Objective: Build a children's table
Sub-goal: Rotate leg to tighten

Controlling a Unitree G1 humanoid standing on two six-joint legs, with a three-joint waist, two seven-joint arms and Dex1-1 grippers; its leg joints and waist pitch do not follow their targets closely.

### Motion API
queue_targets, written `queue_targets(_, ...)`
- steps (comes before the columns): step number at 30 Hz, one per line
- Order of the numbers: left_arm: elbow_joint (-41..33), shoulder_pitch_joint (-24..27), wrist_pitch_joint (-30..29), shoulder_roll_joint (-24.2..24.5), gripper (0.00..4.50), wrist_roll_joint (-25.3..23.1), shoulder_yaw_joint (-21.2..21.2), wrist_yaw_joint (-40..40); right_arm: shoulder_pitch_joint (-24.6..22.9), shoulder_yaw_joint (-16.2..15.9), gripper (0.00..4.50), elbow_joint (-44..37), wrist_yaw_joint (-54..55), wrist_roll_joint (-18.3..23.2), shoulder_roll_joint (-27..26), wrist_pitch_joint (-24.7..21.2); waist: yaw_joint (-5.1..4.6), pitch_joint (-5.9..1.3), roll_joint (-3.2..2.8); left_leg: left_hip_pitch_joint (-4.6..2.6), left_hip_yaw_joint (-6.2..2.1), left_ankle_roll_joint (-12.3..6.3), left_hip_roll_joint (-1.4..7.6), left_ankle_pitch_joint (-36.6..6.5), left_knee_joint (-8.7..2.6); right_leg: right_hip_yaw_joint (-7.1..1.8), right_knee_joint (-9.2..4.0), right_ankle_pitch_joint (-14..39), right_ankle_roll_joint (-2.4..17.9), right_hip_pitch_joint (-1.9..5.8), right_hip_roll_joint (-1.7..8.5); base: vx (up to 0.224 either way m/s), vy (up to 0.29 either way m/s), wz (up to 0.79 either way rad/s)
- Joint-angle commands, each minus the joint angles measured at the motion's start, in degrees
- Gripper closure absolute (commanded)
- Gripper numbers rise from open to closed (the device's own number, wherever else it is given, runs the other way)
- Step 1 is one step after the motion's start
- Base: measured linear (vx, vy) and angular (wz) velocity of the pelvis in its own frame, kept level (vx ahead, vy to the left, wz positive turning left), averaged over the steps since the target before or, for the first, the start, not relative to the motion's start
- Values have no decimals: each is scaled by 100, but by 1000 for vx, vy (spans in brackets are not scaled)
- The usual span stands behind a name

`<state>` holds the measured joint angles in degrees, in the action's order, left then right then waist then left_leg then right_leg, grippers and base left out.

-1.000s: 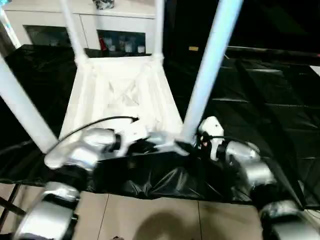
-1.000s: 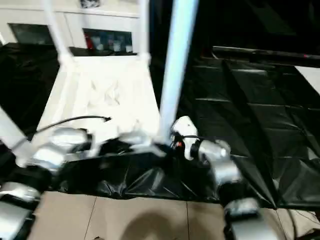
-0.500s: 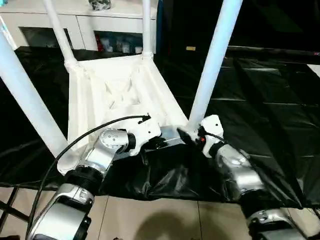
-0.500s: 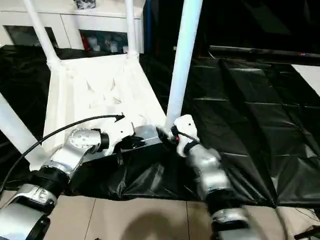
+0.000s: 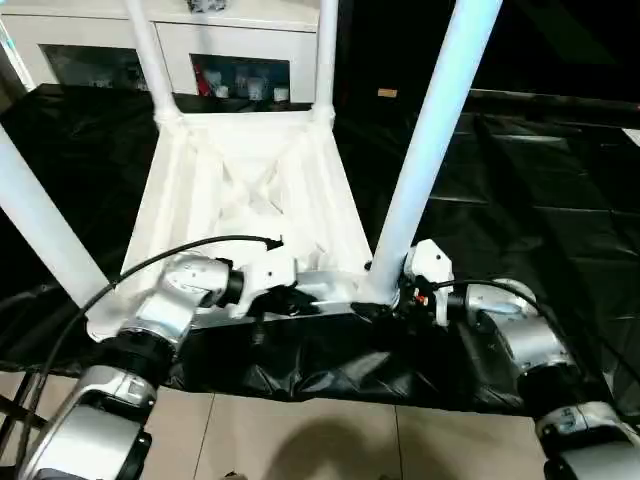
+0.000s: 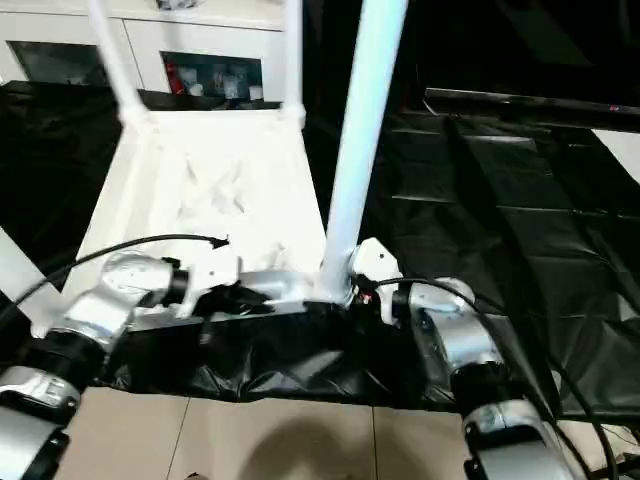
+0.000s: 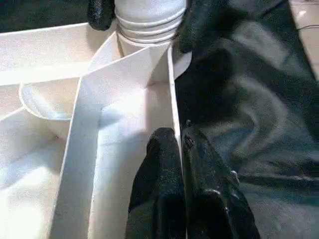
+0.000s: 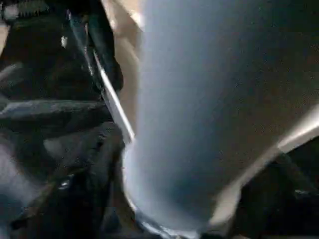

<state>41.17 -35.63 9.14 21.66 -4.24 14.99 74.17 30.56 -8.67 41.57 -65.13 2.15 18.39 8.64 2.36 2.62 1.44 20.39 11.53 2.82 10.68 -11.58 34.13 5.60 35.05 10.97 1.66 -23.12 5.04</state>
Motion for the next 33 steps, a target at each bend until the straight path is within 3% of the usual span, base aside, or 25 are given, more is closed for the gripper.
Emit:
queue_targets(1,16,-24,121,-15,450,102,141,385,181,-59,121,141,-139,-10,60,20,16,-334,22,-20,-115,-488,342,-896,-374,-368,-378,868,1437,307,420,0,0,0)
queue_targets(8,124,-69,150,100,450,208,193,768,332,-150,173,269,-627,110,69,-93,26,-352,15,-10,-115,-540,350,-704,-362,-367,-322,507,1538,321,418,0,0,0)
queue_targets(12,138,-62,129,82,450,222,173,802,286,-120,179,237,-630,155,9,-126,46,-347,32,-15,-114,-509,355,-747,-368,-369,-333,622,1516,324,428,0,0,0)
queue_targets(15,119,15,-68,-125,450,180,113,324,67,-50,180,171,-100,111,-136,-199,55,-333,38,-28,-115,-436,359,-803,-382,-375,-360,785,1449,311,435,0,0,0)
queue_targets(17,183,-5,-255,-344,450,-55,107,-447,-15,87,181,237,962,-77,-375,-223,26,-299,54,-41,-127,-330,347,-1005,-398,-378,-419,1209,1333,290,442,0,0,0)
queue_targets(19,205,-21,-307,-463,450,-132,88,-786,-72,168,181,205,1298,-58,-519,-240,-38,-276,74,-55,-158,-136,324,-1315,-421,-380,-517,2039,1075,285,459,0,0,0)
queue_targets(21,207,-43,-411,-643,450,-189,72,-1137,-144,245,181,107,1807,-78,-740,-407,-47,-282,65,-77,-169,-110,323,-1381,-422,-380,-553,2258,978,265,464,0,0,0)
queue_targets(23,176,-76,-560,-1070,450,-318,127,-1798,-212,371,181,-7,2787,-100,-1365,-625,-104,-265,48,-67,-177,-58,335,-1391,-456,-390,-558,2281,899,233,433,0,0,0)
queue_targets(24,137,-79,-606,-1232,450,-373,168,-2004,-189,432,181,9,3244,-124,-1624,-671,-123,-274,66,-45,-201,-5,310,-1428,-457,-365,-574,2535,797,263,451,0,0,0)
queue_targets(26,82,-100,-628,-1447,450,-487,260,-2252,-66,519,181,118,3906,-129,-2032,-630,-139,-273,53,-67,-205,2,299,-1480,-453,-362,-627,2766,685,230,459,0,0,0)
queue_targets(28,52,-96,-609,-1493,450,-526,299,-2276,-32,508,181,141,4049,-164,-2117,-563,-143,-282,43,-81,-195,-71,292,-1492,-440,-380,-640,2712,677,205,459,0,0,0)
queue_targets(29,8,-84,-609,-1531,450,-565,345,-2287,-11,493,147,128,4058,-129,-2195,-517,-149,-285,32,-62,-194,-113,292,-1481,-445,-382,-627,2585,707,210,451,0,0,0)
queue_targets(30,-46,-61,-597,-1542,450,-581,391,-2222,-14,484,126,77,4018,-106,-2208,-456,-168,-281,60,-47,-193,-144,297,-1511,-454,-374,-621,2518,719,213,435,0,0,0)
queue_targets(33,-132,-12,-591,-1486,450,-578,398,-2122,-62,551,109,-73,3727,59,-2102,-409,-175,-294,64,-40,-186,-213,304,-1459,-448,-386,-592,2269,802,223,445,0,0,0)
